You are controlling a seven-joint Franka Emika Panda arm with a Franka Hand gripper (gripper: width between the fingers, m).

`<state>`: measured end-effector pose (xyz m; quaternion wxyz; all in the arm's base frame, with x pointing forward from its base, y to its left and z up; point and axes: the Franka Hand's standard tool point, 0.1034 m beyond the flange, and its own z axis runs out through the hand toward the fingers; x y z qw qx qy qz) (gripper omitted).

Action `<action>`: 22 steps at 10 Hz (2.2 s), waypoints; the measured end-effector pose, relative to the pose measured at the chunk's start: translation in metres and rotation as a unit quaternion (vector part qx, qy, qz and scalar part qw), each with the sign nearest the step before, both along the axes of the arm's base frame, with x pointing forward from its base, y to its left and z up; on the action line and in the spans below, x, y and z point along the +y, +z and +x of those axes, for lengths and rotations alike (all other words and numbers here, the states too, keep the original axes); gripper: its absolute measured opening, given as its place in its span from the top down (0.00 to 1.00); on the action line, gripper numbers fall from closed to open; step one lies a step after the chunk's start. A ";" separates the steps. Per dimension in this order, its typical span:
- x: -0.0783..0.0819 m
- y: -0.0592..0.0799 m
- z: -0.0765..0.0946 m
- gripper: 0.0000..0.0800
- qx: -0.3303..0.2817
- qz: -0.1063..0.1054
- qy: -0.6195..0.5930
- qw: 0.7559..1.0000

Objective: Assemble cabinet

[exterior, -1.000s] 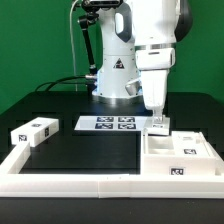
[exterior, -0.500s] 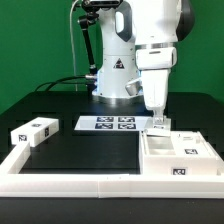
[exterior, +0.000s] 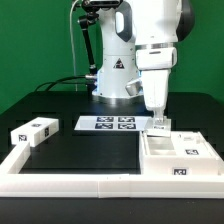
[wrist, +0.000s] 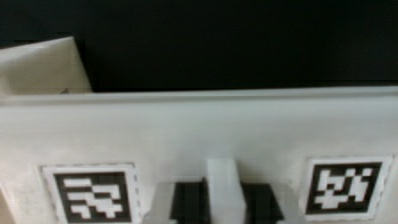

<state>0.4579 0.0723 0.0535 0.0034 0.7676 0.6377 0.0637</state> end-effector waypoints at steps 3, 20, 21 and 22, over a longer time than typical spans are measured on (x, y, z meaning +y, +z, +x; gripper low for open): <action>-0.003 -0.002 0.003 0.91 0.016 -0.009 0.028 0.999; -0.008 0.002 0.041 0.91 0.025 -0.015 0.057 0.998; -0.009 0.002 0.051 0.91 0.027 -0.015 0.059 0.998; -0.009 0.003 0.061 0.91 0.029 -0.015 0.058 0.998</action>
Offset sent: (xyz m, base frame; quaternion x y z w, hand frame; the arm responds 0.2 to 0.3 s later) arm 0.0102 -0.0012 -0.0017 0.0320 -0.0156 -0.0782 0.9963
